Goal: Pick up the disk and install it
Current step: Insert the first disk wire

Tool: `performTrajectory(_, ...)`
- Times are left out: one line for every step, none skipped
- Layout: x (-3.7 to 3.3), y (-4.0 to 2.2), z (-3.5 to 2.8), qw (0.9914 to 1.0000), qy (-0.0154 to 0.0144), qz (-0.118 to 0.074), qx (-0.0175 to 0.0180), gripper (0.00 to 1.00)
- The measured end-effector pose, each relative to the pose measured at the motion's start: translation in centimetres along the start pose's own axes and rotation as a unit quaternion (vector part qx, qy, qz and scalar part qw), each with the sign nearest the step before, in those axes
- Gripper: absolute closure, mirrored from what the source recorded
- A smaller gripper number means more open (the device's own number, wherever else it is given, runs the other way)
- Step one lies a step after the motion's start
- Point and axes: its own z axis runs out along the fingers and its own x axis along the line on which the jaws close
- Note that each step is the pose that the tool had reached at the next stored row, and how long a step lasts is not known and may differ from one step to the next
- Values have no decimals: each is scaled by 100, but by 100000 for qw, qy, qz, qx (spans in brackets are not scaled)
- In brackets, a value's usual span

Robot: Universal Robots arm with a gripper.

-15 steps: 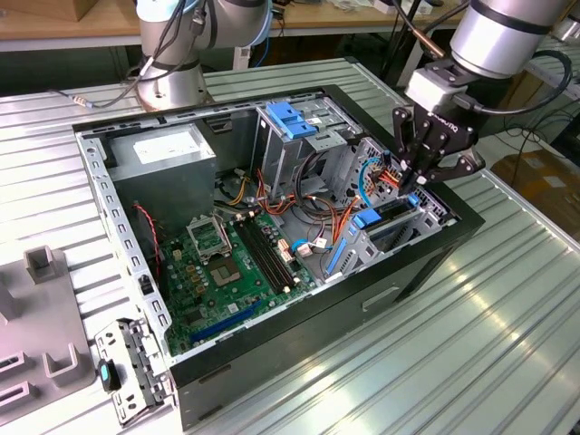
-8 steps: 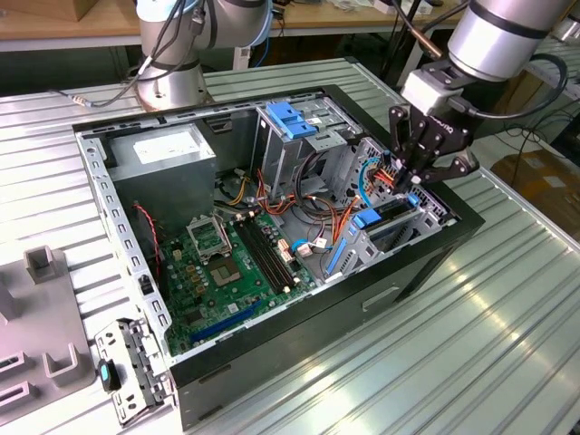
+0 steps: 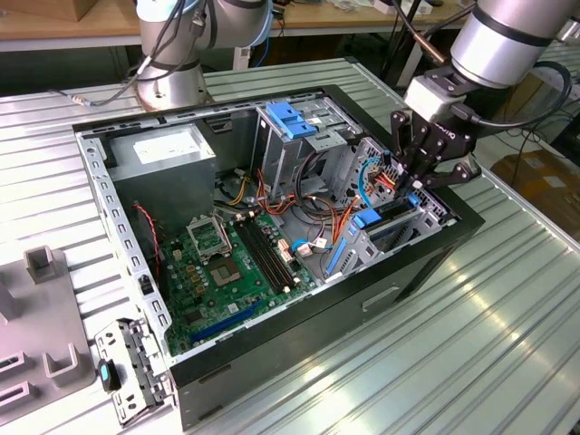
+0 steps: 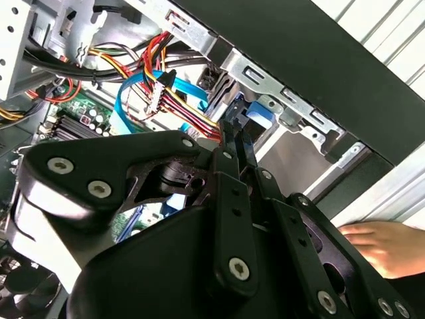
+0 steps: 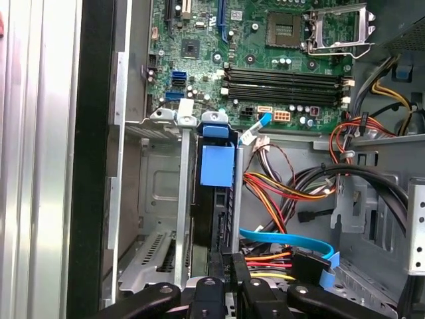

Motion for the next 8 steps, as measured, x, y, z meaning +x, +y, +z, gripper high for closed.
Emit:
performTrajectory(0, 7, 0, 100000, -178, 5, 9, 83)
performTrajectory(2, 14, 1, 99999, -392, -3, 26, 83)
performTrajectory(7, 19, 3, 99998, -586, -7, 38, 83)
performTrajectory(13, 20, 3, 99998, -681, -21, 45, 83)
performTrajectory(28, 21, 6, 99997, -769, -30, 48, 83)
performTrajectory(38, 23, 9, 99997, -790, -24, 49, 83)
performTrajectory(43, 24, 11, 99997, -795, -22, 50, 83)
performTrajectory(45, 24, 13, 99997, -803, -17, 51, 83)
